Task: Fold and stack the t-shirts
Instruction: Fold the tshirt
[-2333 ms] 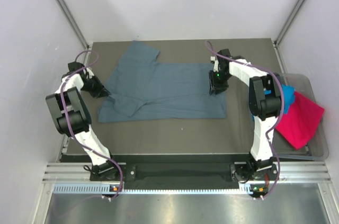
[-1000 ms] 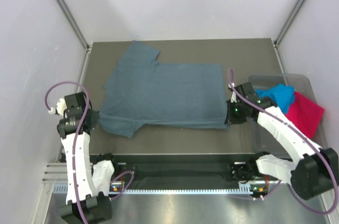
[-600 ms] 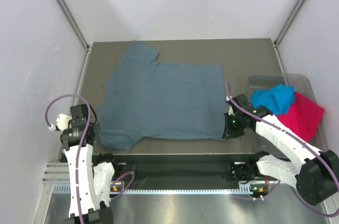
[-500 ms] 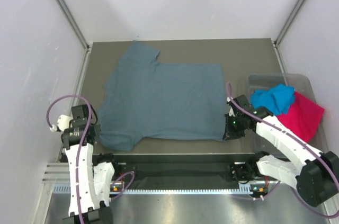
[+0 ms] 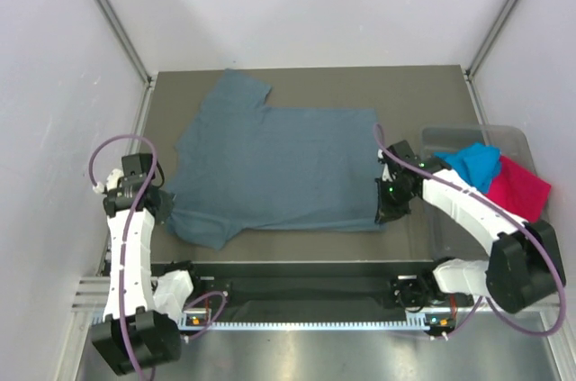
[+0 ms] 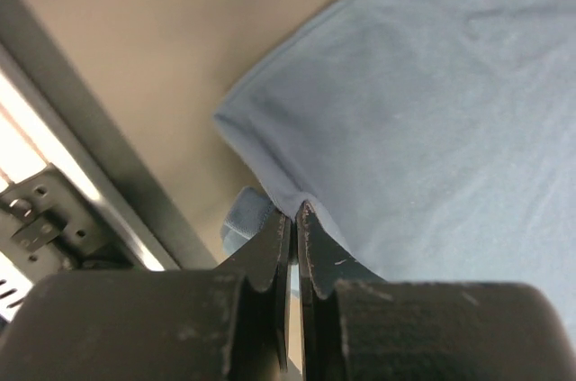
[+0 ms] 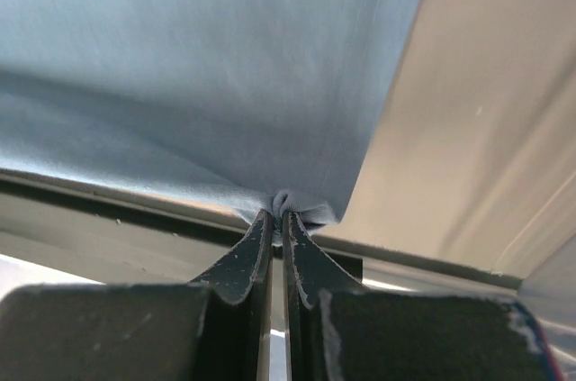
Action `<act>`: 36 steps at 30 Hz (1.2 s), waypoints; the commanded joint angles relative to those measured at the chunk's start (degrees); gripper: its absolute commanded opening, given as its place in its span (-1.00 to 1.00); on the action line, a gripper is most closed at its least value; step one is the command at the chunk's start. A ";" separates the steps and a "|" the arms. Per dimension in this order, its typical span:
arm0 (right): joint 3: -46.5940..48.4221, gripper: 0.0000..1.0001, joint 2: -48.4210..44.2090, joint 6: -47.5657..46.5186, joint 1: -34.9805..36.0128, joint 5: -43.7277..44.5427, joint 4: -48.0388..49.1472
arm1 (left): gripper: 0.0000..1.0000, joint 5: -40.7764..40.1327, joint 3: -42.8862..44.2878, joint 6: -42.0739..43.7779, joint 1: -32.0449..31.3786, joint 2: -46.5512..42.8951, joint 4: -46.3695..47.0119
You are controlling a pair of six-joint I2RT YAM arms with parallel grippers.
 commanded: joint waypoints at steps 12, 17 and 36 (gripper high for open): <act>12.44 -1.00 15.60 -6.56 -3.53 0.36 2.33 | -1.00 8.53 7.43 8.37 -0.20 16.61 16.37; 16.13 -1.00 19.91 -8.40 -4.85 1.93 1.98 | -1.00 9.49 8.31 8.81 -0.11 21.18 19.71; 26.59 -1.00 32.83 -10.25 -10.39 -0.43 2.16 | -1.00 13.45 17.01 9.16 -0.29 37.18 23.76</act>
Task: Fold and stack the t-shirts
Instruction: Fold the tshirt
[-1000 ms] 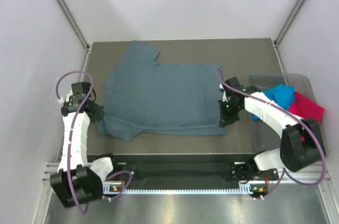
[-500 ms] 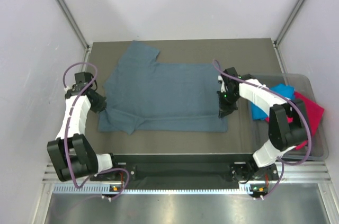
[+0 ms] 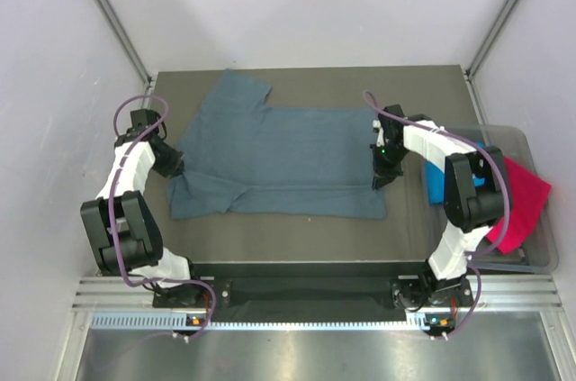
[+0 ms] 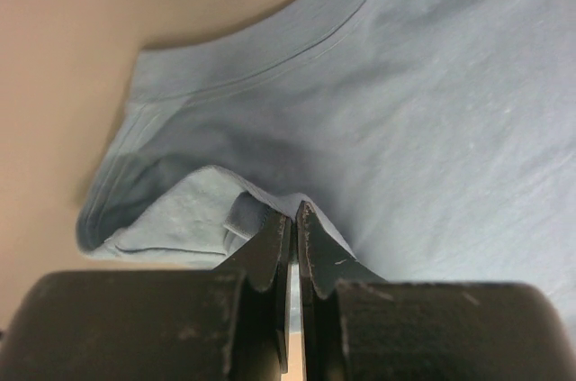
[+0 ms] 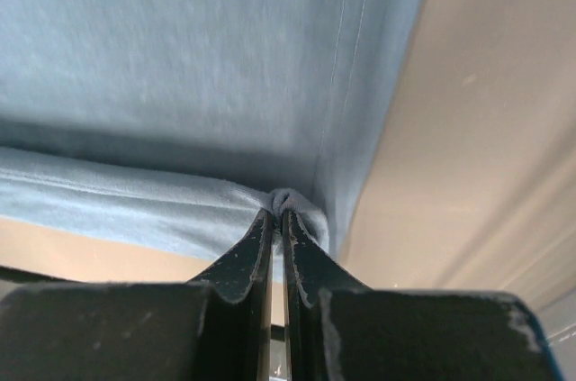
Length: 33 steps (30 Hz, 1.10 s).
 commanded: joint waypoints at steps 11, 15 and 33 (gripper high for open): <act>6.18 -1.00 4.59 -0.48 -1.38 -0.28 0.47 | -1.00 1.17 8.16 1.76 -0.49 7.81 3.35; 6.26 -1.00 5.64 -0.57 -2.00 -0.28 0.74 | -1.00 1.08 8.95 2.46 -0.49 10.10 3.00; 9.08 -1.00 7.58 -1.53 -2.88 -1.07 0.03 | -1.00 0.47 12.91 3.08 -1.45 15.20 3.00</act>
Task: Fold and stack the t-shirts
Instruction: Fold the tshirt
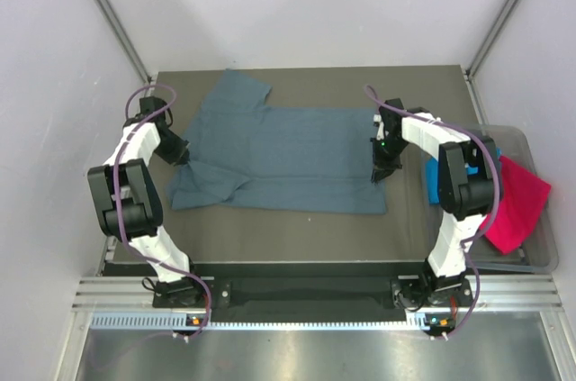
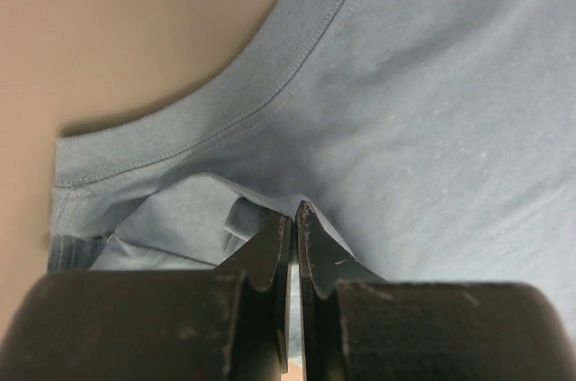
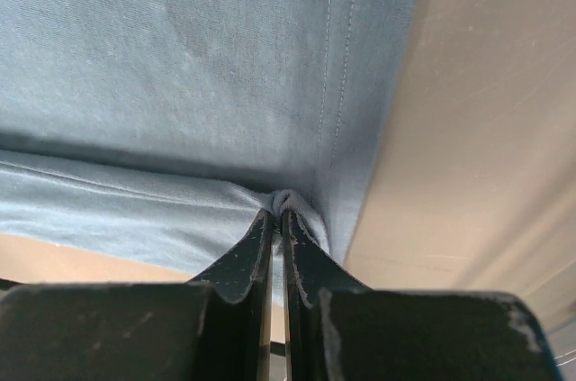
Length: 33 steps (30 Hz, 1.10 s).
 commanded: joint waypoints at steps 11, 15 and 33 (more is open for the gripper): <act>3.02 -1.00 1.31 -1.10 -1.29 0.11 0.01 | -1.00 -1.83 4.44 0.85 -0.10 2.71 1.44; 3.20 -1.00 1.84 -0.92 -1.29 0.20 0.10 | -1.00 -2.01 5.05 0.93 0.08 3.24 1.44; 6.18 -0.37 -0.17 -0.66 -1.38 4.48 -1.13 | 0.53 -8.23 9.81 3.92 -0.01 4.31 -3.82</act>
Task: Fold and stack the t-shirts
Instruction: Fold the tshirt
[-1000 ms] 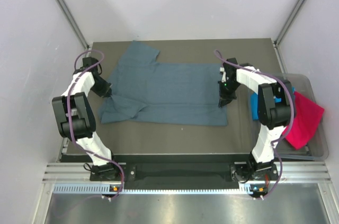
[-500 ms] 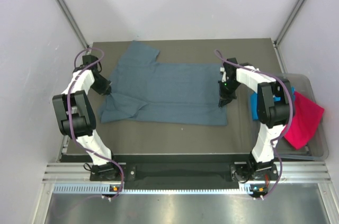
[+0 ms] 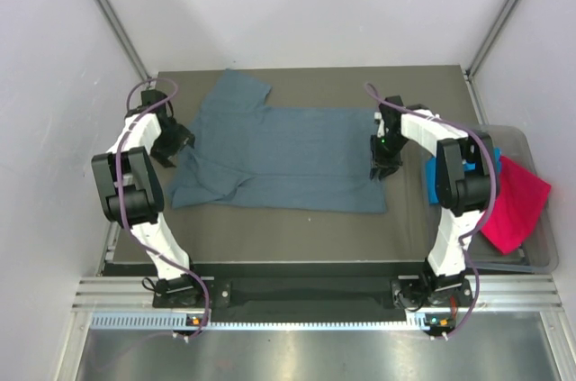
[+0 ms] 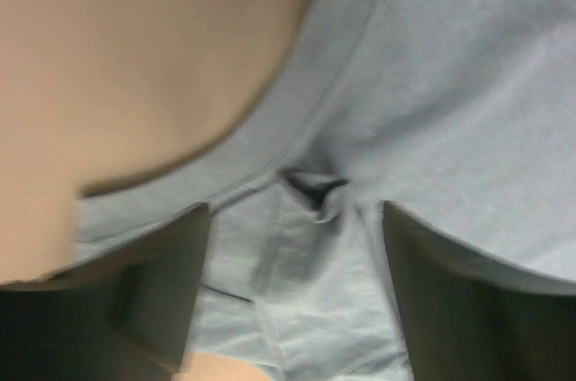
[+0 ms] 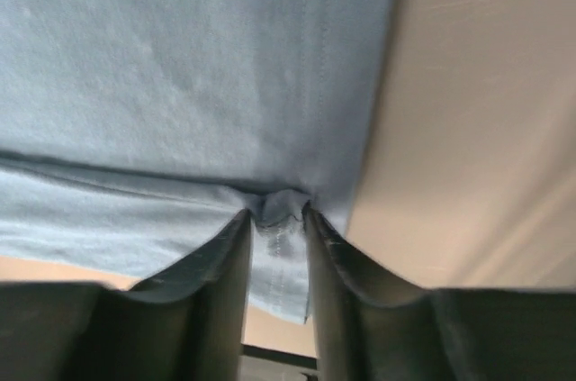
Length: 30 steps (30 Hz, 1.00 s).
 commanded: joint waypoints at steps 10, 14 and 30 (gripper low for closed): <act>-8.66 0.00 -18.32 0.15 3.16 -9.19 8.28 | 0.47 -8.12 -14.90 2.73 0.12 -25.58 -1.36; -10.69 0.02 -18.84 -0.46 10.28 -12.45 10.57 | 0.36 0.67 -20.72 6.68 0.12 -27.79 4.01; -13.24 0.02 -23.68 -3.19 12.49 -13.69 5.83 | 0.30 7.53 -6.57 7.92 0.03 -7.57 5.50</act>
